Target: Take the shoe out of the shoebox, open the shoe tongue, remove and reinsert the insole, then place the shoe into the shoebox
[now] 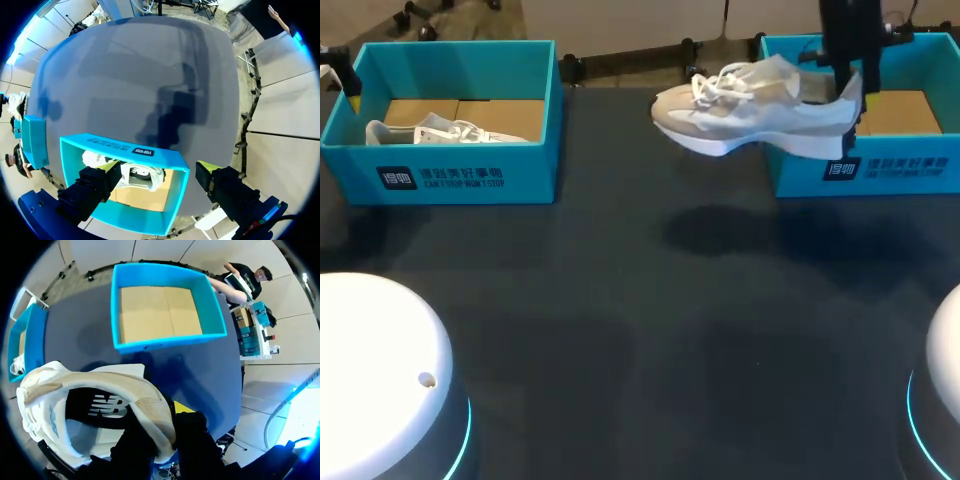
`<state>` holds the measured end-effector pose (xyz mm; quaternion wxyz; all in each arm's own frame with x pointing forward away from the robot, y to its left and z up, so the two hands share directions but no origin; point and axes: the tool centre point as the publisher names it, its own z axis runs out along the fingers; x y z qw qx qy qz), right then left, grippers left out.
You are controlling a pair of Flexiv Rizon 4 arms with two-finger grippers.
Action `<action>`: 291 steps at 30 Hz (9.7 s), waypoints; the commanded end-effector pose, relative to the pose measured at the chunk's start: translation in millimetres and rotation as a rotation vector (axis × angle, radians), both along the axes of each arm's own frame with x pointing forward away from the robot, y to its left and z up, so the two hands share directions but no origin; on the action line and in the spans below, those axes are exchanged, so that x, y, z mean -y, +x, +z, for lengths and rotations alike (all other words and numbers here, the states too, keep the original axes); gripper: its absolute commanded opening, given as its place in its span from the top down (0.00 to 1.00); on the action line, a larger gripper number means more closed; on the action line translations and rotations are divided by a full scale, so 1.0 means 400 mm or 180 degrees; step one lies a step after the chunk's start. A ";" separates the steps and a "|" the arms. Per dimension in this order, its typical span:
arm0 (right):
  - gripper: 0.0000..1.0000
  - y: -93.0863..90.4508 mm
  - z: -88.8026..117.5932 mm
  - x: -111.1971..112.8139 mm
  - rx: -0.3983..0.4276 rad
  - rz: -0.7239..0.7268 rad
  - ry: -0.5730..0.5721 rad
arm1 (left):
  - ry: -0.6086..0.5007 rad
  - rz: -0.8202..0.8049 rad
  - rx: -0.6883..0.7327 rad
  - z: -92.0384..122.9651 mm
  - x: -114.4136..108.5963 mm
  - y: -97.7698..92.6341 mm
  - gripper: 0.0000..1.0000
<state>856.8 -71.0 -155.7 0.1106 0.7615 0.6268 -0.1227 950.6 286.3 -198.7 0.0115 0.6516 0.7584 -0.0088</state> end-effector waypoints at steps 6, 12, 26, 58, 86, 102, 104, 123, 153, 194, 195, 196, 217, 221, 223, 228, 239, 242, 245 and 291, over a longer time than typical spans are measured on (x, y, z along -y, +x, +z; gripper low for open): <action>1.00 -0.145 -0.001 -0.083 0.0210 0.0015 -0.0002 | 0.0006 -0.0001 0.0012 0.000 0.000 -0.004 0.00; 1.00 -0.227 -0.013 -0.137 0.0198 -0.0004 -0.0041 | 0.0006 -0.0001 0.0012 0.000 0.000 -0.004 0.00; 1.00 -0.358 -0.079 -0.264 0.0087 -0.0033 -0.0142 | 0.0006 -0.0001 0.0012 0.000 0.000 -0.004 0.00; 1.00 -0.419 -0.287 -0.321 0.0130 0.0130 -0.0584 | 0.0006 -0.0001 0.0012 0.000 0.000 -0.004 0.00; 1.00 -0.400 -0.502 -0.293 0.0351 0.0112 -0.0451 | 0.0006 -0.0001 0.0012 0.000 0.000 -0.004 0.00; 0.54 -0.387 -0.559 -0.297 0.0367 0.0063 -0.0291 | 0.0006 -0.0001 0.0012 0.000 0.000 -0.004 0.00; 0.35 -0.390 -0.551 -0.296 0.0395 0.0060 -0.0258 | 0.0006 -0.0001 0.0012 0.000 0.000 -0.004 0.00; 0.00 -0.371 -0.400 -0.313 0.0483 0.0734 -0.0062 | 0.0006 -0.0001 0.0012 0.000 0.000 -0.004 0.00; 0.00 -0.323 -0.222 -0.257 0.0251 0.4261 0.0969 | 0.0006 -0.0001 0.0012 0.000 0.000 -0.004 0.00; 0.00 -0.395 -0.269 -0.220 0.0461 0.5134 0.1336 | 0.0006 -0.0001 0.0012 0.000 0.000 -0.004 0.00; 0.00 -0.396 -0.273 -0.216 0.0469 0.5145 0.1356 | 0.0006 -0.0001 0.0012 0.000 0.000 -0.004 0.00; 0.00 -0.396 -0.276 -0.213 0.0487 0.5157 0.1367 | 0.0006 -0.0001 0.0012 0.000 0.000 -0.004 0.00; 0.00 -0.365 -0.348 -0.156 0.1200 0.5566 0.1877 | 0.0006 -0.0001 0.0012 0.000 0.000 -0.004 0.00; 0.00 -0.355 -0.362 -0.147 0.1384 0.5632 0.1994 | 0.0006 -0.0001 0.0012 0.000 0.000 -0.004 0.00; 0.00 -0.354 -0.364 -0.146 0.1419 0.5648 0.1997 | 0.0006 -0.0001 0.0012 0.000 0.000 -0.004 0.00; 0.00 -0.345 -0.384 -0.142 0.1557 0.5780 0.2028 | 0.0006 -0.0001 0.0012 0.000 0.000 -0.004 0.00; 0.00 -0.343 -0.435 -0.120 0.1872 0.5935 0.2149 | 0.0006 -0.0001 0.0012 0.000 0.000 -0.004 0.00; 0.00 -0.343 -0.451 -0.120 0.1889 0.5959 0.2219 | 0.0006 -0.0001 0.0012 0.000 0.000 -0.004 0.00; 0.00 -0.343 -0.469 -0.123 0.1882 0.5966 0.2238 | 0.0006 -0.0001 0.0012 0.000 0.000 -0.004 0.00; 0.00 -0.342 -0.574 -0.160 0.2079 0.5362 0.2279 | 0.0006 -0.0001 0.0012 0.000 0.000 -0.004 0.00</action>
